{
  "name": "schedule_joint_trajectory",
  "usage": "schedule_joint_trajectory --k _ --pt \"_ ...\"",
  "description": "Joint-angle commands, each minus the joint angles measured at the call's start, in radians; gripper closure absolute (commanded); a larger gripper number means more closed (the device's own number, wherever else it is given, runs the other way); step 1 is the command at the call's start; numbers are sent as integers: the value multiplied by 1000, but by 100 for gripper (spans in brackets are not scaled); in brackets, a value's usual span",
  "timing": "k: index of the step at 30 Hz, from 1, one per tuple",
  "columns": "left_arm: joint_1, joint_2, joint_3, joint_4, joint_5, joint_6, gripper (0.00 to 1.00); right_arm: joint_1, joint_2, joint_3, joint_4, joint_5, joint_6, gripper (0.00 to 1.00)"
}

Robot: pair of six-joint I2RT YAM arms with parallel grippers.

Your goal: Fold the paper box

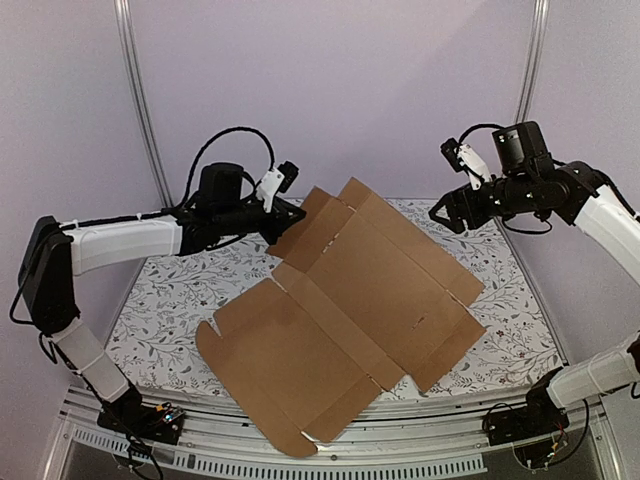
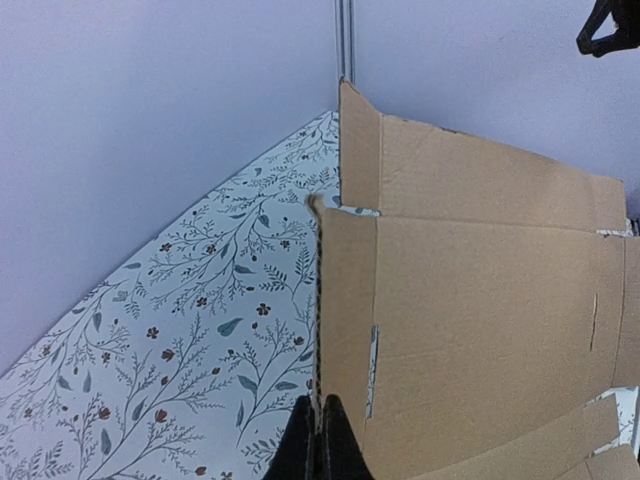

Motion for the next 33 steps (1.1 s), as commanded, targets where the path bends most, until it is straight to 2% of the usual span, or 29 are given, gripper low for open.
schedule_joint_trajectory --k 1,6,15,24,29,33 --pt "10 -100 -169 253 -12 -93 100 -51 41 -4 21 -165 0 22" --pt "10 -183 -389 493 -37 -153 100 -86 96 19 14 -269 -12 21" --pt "9 -264 -560 621 -92 -184 100 -92 241 71 -48 -427 -37 25" --pt "10 -292 -620 650 -115 -188 100 -86 308 95 -93 -590 -47 39" --pt "10 -300 -644 664 -137 -191 100 -55 310 91 -122 -585 -72 49" --pt "10 -305 -657 674 -153 -193 100 -40 309 86 -129 -576 -86 61"
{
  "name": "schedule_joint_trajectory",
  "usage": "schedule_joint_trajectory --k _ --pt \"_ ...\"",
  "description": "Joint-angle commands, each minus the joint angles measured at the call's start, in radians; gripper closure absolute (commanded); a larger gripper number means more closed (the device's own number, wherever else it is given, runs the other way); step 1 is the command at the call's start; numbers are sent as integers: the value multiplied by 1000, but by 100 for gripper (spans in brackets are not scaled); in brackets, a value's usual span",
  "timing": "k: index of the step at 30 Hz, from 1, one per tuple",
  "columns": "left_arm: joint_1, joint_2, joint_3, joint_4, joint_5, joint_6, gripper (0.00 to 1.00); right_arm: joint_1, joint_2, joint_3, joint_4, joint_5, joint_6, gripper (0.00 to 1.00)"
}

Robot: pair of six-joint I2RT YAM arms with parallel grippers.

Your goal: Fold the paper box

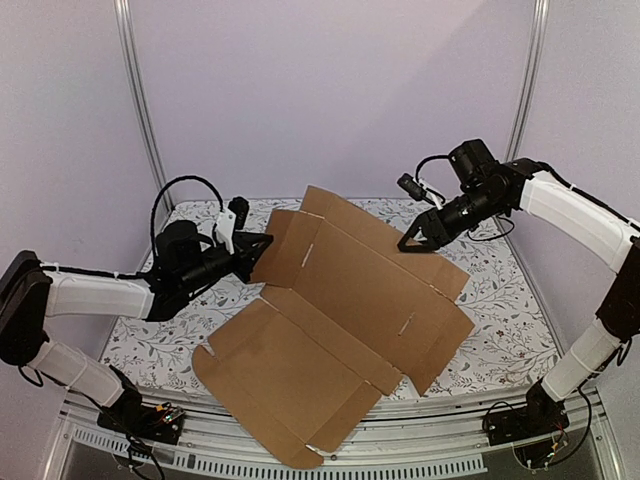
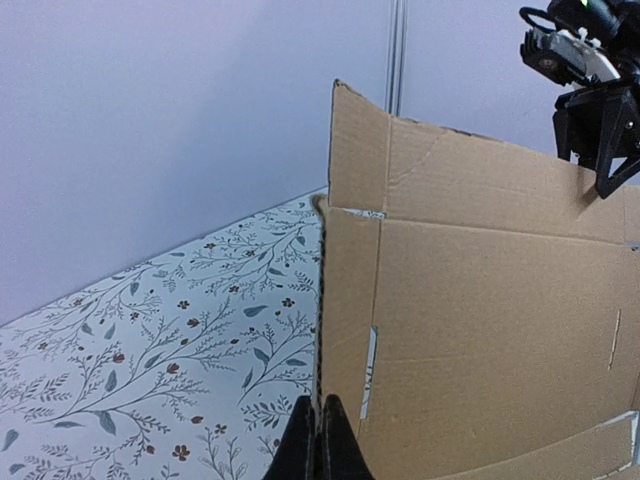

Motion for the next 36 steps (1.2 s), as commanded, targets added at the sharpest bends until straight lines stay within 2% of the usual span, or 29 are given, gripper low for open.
schedule_joint_trajectory --k 1,5,9,12,17,21,23,29,36 --pt "10 -24 -21 52 -29 -14 100 21 7 19 -33 -13 -24 63" --pt "10 -27 -30 53 -31 -15 100 43 2 17 -47 7 -48 72" --pt "10 -29 -37 60 -33 -24 100 59 -4 22 -51 46 -56 90" --pt "13 -35 -38 55 -40 -29 100 72 -11 24 -54 70 -71 100" --pt "19 -65 -41 17 -88 -42 100 94 -26 41 -77 138 -104 100" --pt "25 -78 -35 -25 -155 -57 90 120 -50 41 -73 176 -152 100" --pt "28 -81 -20 -63 -172 -72 89 144 -66 42 -66 189 -184 100" --pt "42 -80 7 -138 -227 -96 92 169 -106 33 -32 173 -229 100" --pt "55 -66 22 -140 -201 -112 92 178 -147 -13 -1 142 -239 100"
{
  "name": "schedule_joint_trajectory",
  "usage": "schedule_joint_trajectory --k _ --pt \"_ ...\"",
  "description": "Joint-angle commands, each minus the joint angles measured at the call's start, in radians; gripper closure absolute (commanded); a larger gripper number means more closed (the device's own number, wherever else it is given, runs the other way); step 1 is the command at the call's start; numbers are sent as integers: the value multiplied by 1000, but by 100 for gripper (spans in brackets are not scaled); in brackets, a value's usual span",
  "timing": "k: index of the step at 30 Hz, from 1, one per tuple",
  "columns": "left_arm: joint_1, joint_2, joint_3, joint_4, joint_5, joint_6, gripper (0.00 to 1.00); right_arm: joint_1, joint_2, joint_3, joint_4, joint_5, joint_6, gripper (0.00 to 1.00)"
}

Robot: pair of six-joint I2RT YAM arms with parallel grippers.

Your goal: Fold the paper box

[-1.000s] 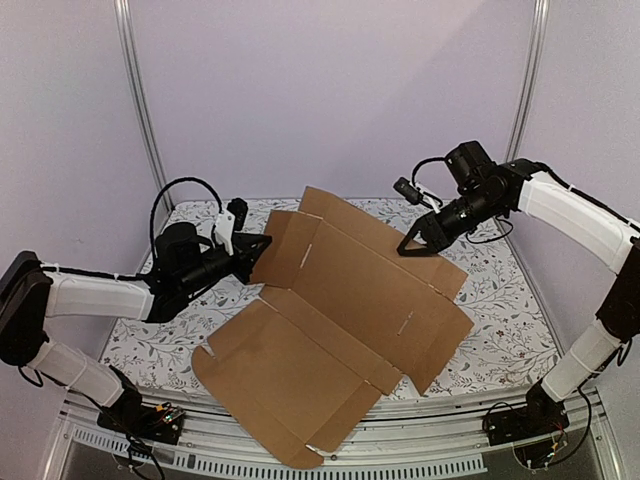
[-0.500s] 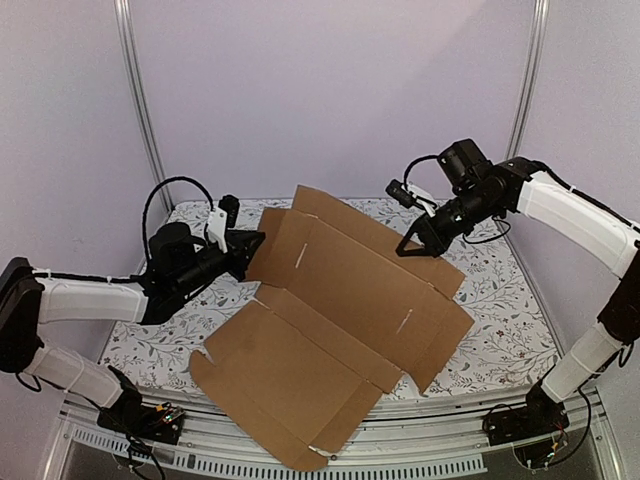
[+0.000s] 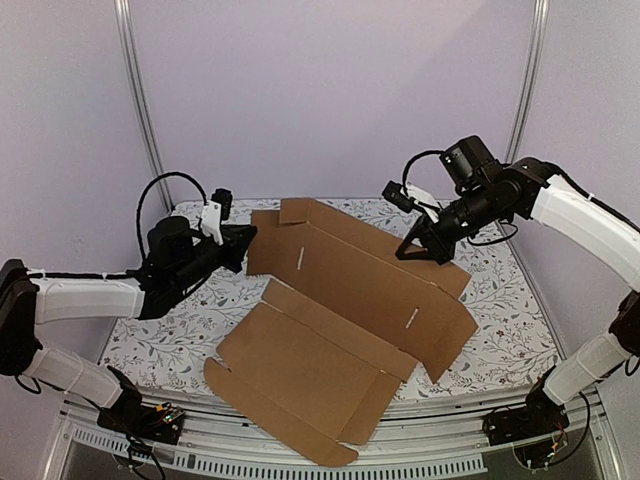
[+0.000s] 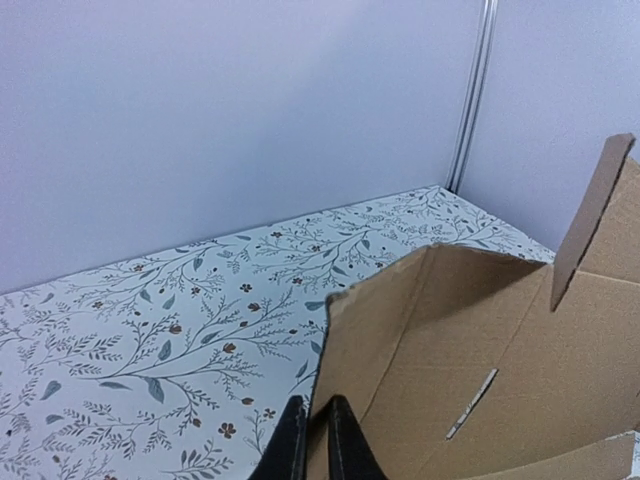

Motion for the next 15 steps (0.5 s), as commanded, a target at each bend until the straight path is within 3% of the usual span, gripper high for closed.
schedule_joint_trajectory --k 1,5,11,15 --pt "30 8 26 -51 -14 -25 91 11 -53 -21 49 -18 -31 100" --pt "30 12 61 -89 -6 -35 81 31 -56 -22 47 43 -41 100" --pt "30 -57 96 -206 -71 -93 44 63 -53 -19 44 165 -91 100" --pt "31 -113 127 -355 -82 -125 37 71 -30 10 48 252 -94 100"
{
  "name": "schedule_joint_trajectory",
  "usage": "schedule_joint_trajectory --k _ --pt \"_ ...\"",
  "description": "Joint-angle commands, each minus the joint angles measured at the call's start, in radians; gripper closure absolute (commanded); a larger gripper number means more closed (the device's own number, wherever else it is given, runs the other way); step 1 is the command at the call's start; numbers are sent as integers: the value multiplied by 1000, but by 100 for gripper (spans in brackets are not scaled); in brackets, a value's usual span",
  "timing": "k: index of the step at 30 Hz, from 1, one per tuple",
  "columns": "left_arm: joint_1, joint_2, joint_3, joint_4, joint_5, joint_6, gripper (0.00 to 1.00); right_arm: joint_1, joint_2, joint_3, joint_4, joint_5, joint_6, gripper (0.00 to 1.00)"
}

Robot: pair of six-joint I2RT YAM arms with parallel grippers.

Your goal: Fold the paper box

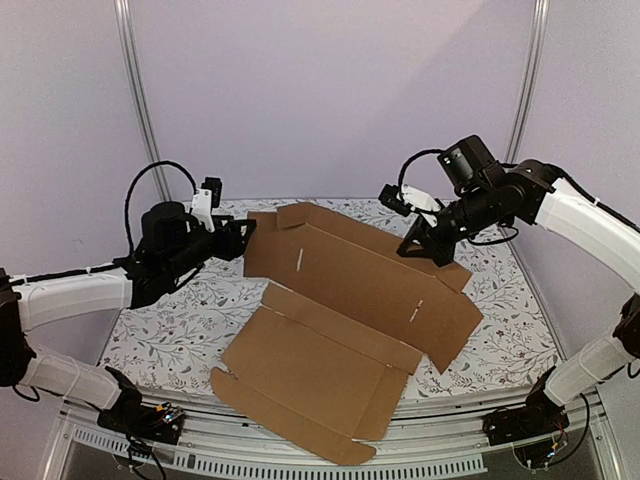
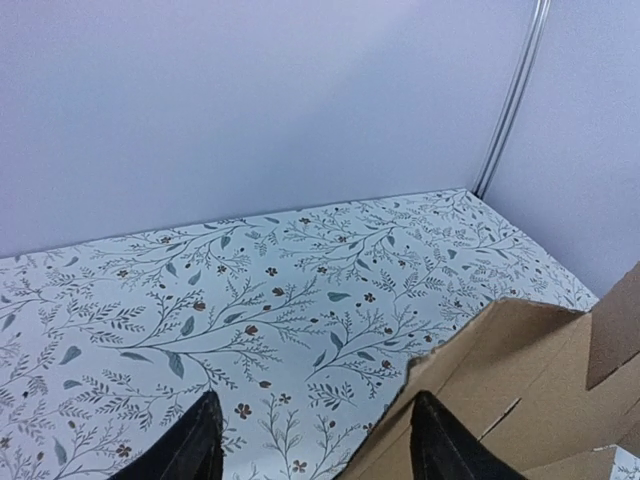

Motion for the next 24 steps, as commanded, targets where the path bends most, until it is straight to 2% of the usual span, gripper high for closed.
schedule_joint_trajectory --k 1,8,12,15,20,24 --pt "10 -80 51 -190 -28 -54 36 15 12 30 25 131 -32 100" --pt "10 -194 117 -399 -7 -155 34 71 56 43 54 269 -58 100" --pt "10 -205 219 -528 106 -207 35 106 71 43 84 309 -68 100" --pt "10 -182 283 -582 199 -243 39 148 86 46 100 417 -71 100" --pt "8 -99 339 -597 304 -306 62 206 104 46 126 509 -70 100" --pt "5 -30 375 -603 350 -341 88 233 113 46 135 569 -64 100"
